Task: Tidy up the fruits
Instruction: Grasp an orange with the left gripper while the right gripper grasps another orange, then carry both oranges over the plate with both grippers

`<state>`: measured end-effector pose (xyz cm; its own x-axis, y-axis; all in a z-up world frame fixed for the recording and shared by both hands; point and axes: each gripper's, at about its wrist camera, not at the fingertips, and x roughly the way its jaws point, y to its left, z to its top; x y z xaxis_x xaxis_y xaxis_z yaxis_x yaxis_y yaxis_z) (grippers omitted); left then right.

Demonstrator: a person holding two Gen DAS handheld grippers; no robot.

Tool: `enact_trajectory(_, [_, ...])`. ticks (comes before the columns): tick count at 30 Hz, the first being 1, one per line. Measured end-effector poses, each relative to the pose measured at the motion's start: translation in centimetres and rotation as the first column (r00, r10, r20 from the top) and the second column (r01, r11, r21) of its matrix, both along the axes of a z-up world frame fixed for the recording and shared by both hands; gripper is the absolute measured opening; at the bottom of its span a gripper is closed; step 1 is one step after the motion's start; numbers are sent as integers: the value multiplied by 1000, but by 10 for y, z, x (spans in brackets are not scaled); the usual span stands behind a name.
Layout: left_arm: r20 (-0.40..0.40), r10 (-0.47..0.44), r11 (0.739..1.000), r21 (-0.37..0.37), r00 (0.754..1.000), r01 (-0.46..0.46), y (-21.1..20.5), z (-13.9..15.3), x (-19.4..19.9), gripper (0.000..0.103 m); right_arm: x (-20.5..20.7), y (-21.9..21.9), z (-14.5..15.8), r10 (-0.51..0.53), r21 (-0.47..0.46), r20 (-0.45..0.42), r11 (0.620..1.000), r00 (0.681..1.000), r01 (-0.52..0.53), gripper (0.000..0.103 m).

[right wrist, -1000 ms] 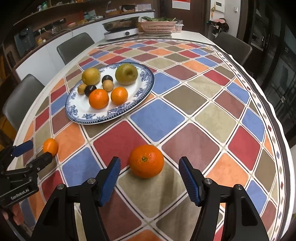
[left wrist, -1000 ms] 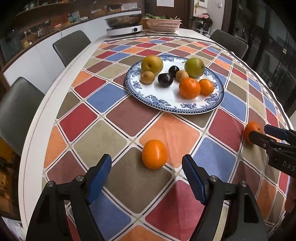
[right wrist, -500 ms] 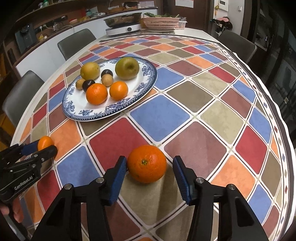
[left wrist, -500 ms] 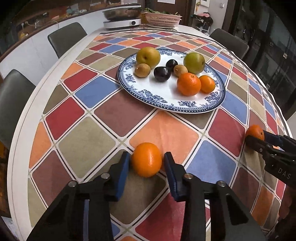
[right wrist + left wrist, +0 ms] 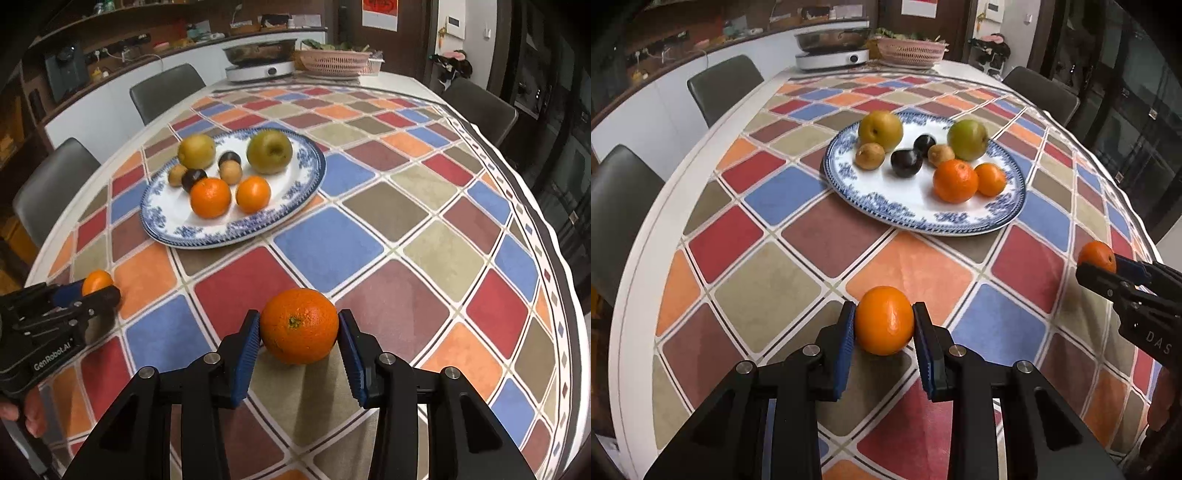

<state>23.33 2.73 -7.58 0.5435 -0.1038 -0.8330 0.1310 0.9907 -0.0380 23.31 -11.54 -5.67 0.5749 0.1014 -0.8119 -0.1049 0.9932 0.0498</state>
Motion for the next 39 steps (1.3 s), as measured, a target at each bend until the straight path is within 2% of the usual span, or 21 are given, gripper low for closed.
enact_trajectory(11, [129,-53,999,-3,990,53,-7,52,-9,30,-6,2,45,65,52,107,996,992,-71,43])
enact_trajectory(21, [190,-103,995,8,976,104,-15,82,13,30,20,4,84,122,62,186,989,975,-136,43])
enact_trajectory(31, [190,-142,990,4,971,144,-15,86,57,30,72,13,91,182,76,173,977,968,-198,43])
enact_trajectory(39, [162,-165,986,16,973,164,-22,75,93,30,119,24,75,210,121,111,967,971,-223,43])
